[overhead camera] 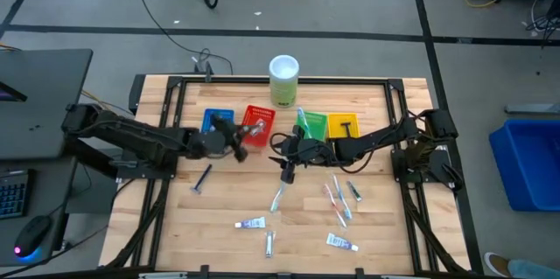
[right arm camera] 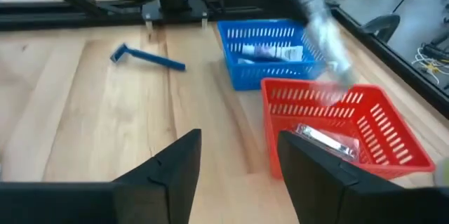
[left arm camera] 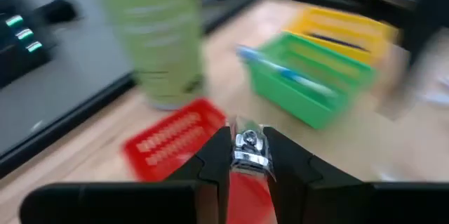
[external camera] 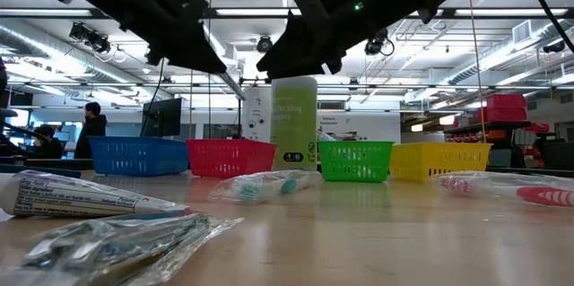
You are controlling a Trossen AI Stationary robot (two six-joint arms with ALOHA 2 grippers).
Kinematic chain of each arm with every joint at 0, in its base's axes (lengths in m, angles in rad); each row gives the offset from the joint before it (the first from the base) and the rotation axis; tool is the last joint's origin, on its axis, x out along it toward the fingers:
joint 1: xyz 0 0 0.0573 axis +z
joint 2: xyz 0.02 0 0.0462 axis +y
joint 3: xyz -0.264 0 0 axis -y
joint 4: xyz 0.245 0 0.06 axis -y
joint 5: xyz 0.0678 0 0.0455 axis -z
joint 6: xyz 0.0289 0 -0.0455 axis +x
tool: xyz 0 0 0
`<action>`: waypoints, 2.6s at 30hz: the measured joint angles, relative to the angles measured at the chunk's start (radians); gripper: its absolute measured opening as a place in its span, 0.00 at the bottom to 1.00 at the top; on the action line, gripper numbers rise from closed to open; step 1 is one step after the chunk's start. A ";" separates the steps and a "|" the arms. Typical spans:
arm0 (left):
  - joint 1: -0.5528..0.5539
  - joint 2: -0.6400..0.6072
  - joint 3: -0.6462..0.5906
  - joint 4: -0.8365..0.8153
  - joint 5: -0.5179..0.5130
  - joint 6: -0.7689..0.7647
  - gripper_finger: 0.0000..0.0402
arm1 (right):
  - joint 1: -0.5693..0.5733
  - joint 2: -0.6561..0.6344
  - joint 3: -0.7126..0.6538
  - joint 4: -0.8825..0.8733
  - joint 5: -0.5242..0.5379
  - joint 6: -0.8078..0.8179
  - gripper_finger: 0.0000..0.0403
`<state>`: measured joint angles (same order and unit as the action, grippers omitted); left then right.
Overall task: Pick & Place Travel size toiletries
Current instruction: Put the silver nail cutter into the red basket, then put the green toothbrush into the green basket
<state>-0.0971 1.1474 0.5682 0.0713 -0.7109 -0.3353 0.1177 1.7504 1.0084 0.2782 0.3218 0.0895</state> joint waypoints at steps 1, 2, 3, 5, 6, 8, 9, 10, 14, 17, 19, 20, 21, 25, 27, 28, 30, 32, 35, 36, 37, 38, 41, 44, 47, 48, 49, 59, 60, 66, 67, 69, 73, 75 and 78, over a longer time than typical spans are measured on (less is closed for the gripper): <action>0.023 0.004 0.000 0.005 -0.012 -0.011 0.18 | 0.000 0.000 0.000 -0.004 0.000 0.000 0.49; 0.044 0.016 0.000 0.020 -0.026 -0.022 0.17 | 0.000 0.000 0.000 -0.005 0.000 0.000 0.49; 0.063 0.032 0.000 0.033 -0.037 -0.026 0.17 | 0.000 0.000 0.000 -0.007 0.000 0.000 0.49; 0.090 0.076 0.000 0.078 -0.054 -0.025 0.17 | 0.000 0.000 0.000 -0.009 0.000 0.000 0.47; 0.102 0.106 0.000 0.112 -0.054 -0.024 0.18 | -0.001 0.000 0.000 -0.009 0.000 0.000 0.47; 0.120 0.169 0.000 0.163 -0.055 -0.025 0.19 | -0.006 0.000 0.000 -0.011 0.000 0.000 0.45; 0.129 0.206 0.000 0.189 -0.054 -0.029 0.19 | -0.008 0.000 0.000 -0.013 0.000 0.000 0.45; 0.137 0.242 0.000 0.213 -0.056 -0.032 0.19 | -0.011 0.000 0.000 -0.014 -0.001 0.000 0.44; 0.167 0.360 0.002 0.247 -0.070 -0.120 0.19 | -0.024 0.000 0.000 -0.025 -0.001 0.000 0.42; 0.179 0.424 0.002 0.243 -0.071 -0.183 0.21 | -0.034 0.000 0.000 -0.037 -0.001 0.000 0.40; 0.181 0.451 0.002 0.245 -0.073 -0.199 0.23 | -0.040 0.000 0.000 -0.038 -0.005 0.000 0.39; 0.182 0.460 0.002 0.243 -0.072 -0.202 0.24 | -0.044 0.000 0.000 -0.040 -0.011 0.000 0.38; 0.182 0.464 0.002 0.243 -0.070 -0.204 0.25 | -0.046 0.000 0.000 -0.041 -0.013 0.000 0.38; 0.182 0.468 0.002 0.244 -0.055 -0.200 0.27 | -0.051 0.000 0.000 -0.047 -0.019 0.000 0.36; 0.182 0.468 0.002 0.244 -0.055 -0.184 0.29 | -0.050 0.000 0.000 -0.051 -0.019 0.000 0.35; 0.182 0.468 0.002 0.243 -0.055 -0.179 0.29 | -0.050 0.000 0.000 -0.051 -0.019 0.000 0.35; 0.182 0.468 0.002 0.243 -0.045 -0.168 0.31 | -0.050 0.000 0.000 -0.051 -0.019 0.000 0.34; 0.182 0.468 0.002 0.243 -0.018 -0.158 0.33 | -0.050 0.000 0.000 -0.053 -0.020 0.000 0.33; 0.182 0.468 0.002 0.243 0.000 -0.158 0.37 | -0.052 0.000 0.000 -0.059 -0.071 0.002 0.33; 0.182 0.468 0.002 0.243 -0.001 -0.158 0.38 | -0.052 0.000 0.000 -0.058 -0.098 0.011 0.34; 0.182 0.468 0.002 0.243 -0.001 -0.158 0.39 | -0.052 0.000 0.000 -0.053 -0.123 0.021 0.35; 0.182 0.468 0.002 0.243 -0.001 -0.158 0.40 | -0.052 0.000 0.000 -0.048 -0.148 0.024 0.36; 0.182 0.467 0.010 0.240 -0.001 -0.159 0.41 | -0.052 0.000 0.000 -0.037 -0.193 0.025 0.40; 0.173 0.449 0.036 0.238 0.005 -0.134 0.41 | -0.052 0.000 0.000 -0.035 -0.248 0.010 0.45; 0.161 0.395 0.065 0.232 0.030 -0.060 0.41 | -0.050 0.011 0.000 -0.009 -0.321 0.000 0.48; 0.155 0.371 0.072 0.232 0.037 -0.037 0.40 | -0.047 0.020 0.000 0.003 -0.341 -0.003 0.49; 0.151 0.346 0.076 0.231 0.043 -0.012 0.40 | -0.044 0.035 0.000 0.023 -0.359 -0.012 0.50; 0.133 0.012 0.078 -0.021 0.049 0.021 0.39 | 0.011 0.115 -0.002 -0.026 -0.397 -0.143 0.52; 0.133 -0.014 0.078 -0.058 0.061 0.020 0.39 | 0.015 0.115 -0.002 -0.037 -0.409 -0.153 0.51; 0.126 -0.078 0.077 -0.208 0.251 0.011 0.39 | 0.032 0.123 -0.001 -0.072 -0.407 -0.202 0.48; 0.121 -0.078 0.077 -0.214 0.283 0.025 0.39 | 0.031 0.132 0.000 -0.068 -0.404 -0.198 0.48; 0.106 -0.075 0.076 -0.216 0.339 0.063 0.39 | 0.033 0.154 0.000 -0.072 -0.404 -0.177 0.47; 0.078 -0.065 0.048 -0.164 0.414 0.135 0.39 | 0.045 0.205 0.000 -0.074 -0.403 -0.179 0.47; 0.070 -0.065 0.034 -0.132 0.424 0.146 0.39 | 0.051 0.222 0.000 -0.073 -0.404 -0.192 0.47; 0.064 -0.065 0.021 -0.115 0.423 0.149 0.39 | 0.055 0.235 0.000 -0.076 -0.404 -0.215 0.48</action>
<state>-0.0326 1.0821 0.5896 -0.0436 -0.2874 -0.1860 0.1726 1.9852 1.0081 0.2026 -0.0826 -0.1252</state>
